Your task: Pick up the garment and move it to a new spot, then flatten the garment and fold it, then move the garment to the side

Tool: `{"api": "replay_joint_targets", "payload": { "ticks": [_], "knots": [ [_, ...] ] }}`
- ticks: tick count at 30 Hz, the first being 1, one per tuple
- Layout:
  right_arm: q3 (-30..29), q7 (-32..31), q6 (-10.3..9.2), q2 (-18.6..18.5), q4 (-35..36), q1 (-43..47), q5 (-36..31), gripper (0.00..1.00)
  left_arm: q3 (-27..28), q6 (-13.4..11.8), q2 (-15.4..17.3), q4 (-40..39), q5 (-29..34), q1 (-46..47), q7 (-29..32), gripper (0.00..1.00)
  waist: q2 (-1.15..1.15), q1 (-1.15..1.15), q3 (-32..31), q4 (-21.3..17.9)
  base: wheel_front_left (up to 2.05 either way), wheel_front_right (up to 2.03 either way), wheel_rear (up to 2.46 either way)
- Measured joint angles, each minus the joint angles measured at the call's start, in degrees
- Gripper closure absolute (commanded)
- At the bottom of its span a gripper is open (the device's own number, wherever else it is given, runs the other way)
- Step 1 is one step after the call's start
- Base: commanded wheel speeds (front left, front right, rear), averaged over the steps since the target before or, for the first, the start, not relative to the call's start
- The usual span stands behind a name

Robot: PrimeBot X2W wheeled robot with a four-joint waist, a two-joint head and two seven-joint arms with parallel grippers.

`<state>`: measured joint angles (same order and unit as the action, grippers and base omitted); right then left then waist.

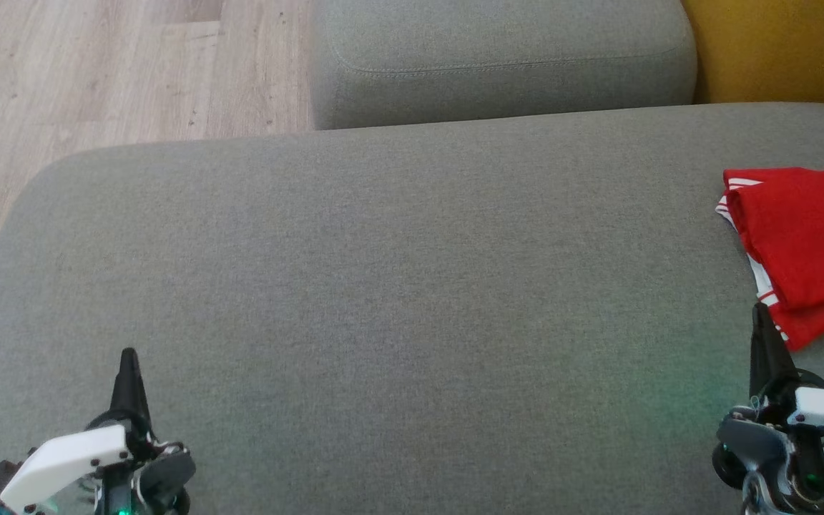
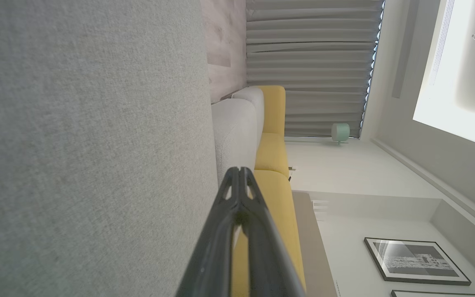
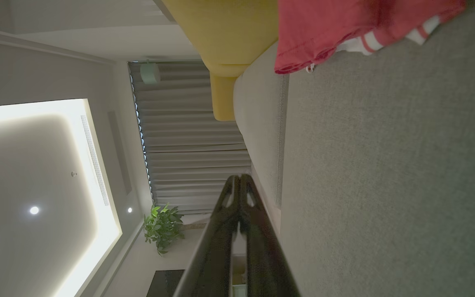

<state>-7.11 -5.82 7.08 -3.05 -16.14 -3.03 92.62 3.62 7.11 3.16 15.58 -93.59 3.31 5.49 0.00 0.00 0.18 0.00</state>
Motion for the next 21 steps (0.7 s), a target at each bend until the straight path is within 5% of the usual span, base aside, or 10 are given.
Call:
{"api": "replay_joint_targets", "payload": {
  "ticks": [21],
  "knots": [
    [-0.2,0.0,0.00,0.2,0.0,0.0,0.0,1.00,0.1,0.0,-0.2,0.0,0.4,0.0,0.1,1.00,0.00,0.00,0.0,0.0,0.00,0.00,0.00]
  ]
}}
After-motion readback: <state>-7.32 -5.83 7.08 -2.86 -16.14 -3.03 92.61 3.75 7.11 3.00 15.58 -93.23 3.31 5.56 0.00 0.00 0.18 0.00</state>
